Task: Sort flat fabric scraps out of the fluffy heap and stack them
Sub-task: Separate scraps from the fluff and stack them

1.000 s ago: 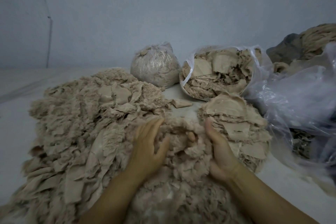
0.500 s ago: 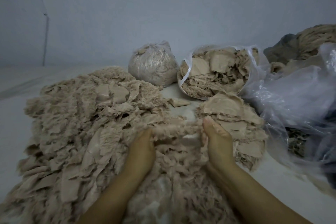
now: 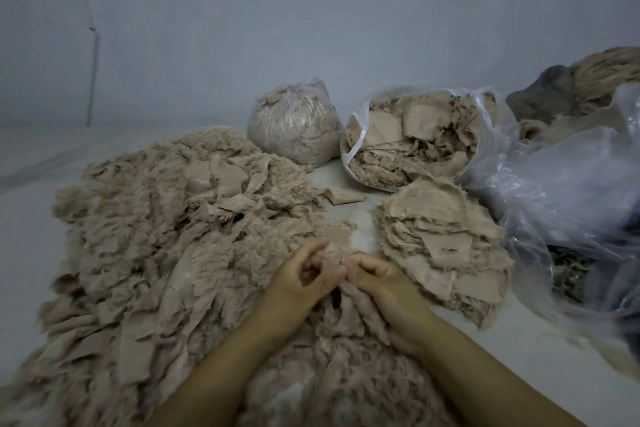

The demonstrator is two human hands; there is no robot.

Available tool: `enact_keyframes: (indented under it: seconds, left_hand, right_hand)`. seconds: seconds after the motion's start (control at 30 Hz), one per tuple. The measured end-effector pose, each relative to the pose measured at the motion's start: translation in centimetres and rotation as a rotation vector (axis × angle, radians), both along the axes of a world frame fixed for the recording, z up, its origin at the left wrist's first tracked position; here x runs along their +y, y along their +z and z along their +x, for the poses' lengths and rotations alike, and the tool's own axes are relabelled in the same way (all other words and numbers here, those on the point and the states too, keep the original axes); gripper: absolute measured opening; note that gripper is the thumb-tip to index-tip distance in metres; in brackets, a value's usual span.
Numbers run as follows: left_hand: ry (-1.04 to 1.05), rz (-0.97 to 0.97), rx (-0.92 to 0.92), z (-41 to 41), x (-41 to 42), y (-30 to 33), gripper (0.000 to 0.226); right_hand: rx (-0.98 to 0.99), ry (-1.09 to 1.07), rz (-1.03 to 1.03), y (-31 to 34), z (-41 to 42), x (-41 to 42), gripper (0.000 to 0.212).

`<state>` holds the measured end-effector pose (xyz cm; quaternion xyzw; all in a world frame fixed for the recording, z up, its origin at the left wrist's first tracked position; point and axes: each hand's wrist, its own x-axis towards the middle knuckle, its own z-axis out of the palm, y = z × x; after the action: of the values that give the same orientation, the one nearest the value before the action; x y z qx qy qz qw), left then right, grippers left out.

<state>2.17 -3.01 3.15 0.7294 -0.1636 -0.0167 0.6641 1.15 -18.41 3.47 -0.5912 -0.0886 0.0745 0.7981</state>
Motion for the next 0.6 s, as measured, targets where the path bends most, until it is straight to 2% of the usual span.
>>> enact_keyframes:
  seconds: [0.07,0.2,0.27,0.37,0.4,0.47,0.5,0.6]
  left_hand:
    - [0.015,-0.043,-0.018,0.0,-0.3,0.1,0.015]
    - [0.160,-0.153,0.006,0.6,0.3,0.1,0.024]
    - [0.146,-0.088,-0.066,0.8,0.8,0.0,0.032]
    - [-0.055,0.114,-0.061,0.6,0.6,-0.8,0.062]
    - [-0.065,0.224,-0.135,0.4,0.3,-1.0,0.056]
    - [0.030,0.341,-0.332,0.6,0.0,-1.4,0.033]
    - [0.119,0.365,-0.390,1.0,0.2,-1.5,0.032]
    - [0.430,0.411,-0.316,2.2,1.7,-1.0,0.020]
  right_hand:
    - [0.011,-0.035,-0.002,0.2,-0.1,0.2,0.019]
    - [0.108,-0.100,0.096,0.7,0.4,-0.6,0.022]
    - [0.149,-0.079,0.131,0.9,0.4,-0.8,0.021]
    - [0.207,0.024,0.170,0.9,0.1,-0.3,0.020]
    - [0.210,0.040,0.155,0.8,0.0,-0.1,0.020]
    - [0.189,-0.002,0.093,0.8,0.0,0.2,0.018]
    - [0.167,-0.046,0.053,0.9,0.0,0.1,0.019]
    - [0.075,-0.194,-0.011,1.7,0.4,-1.0,0.023]
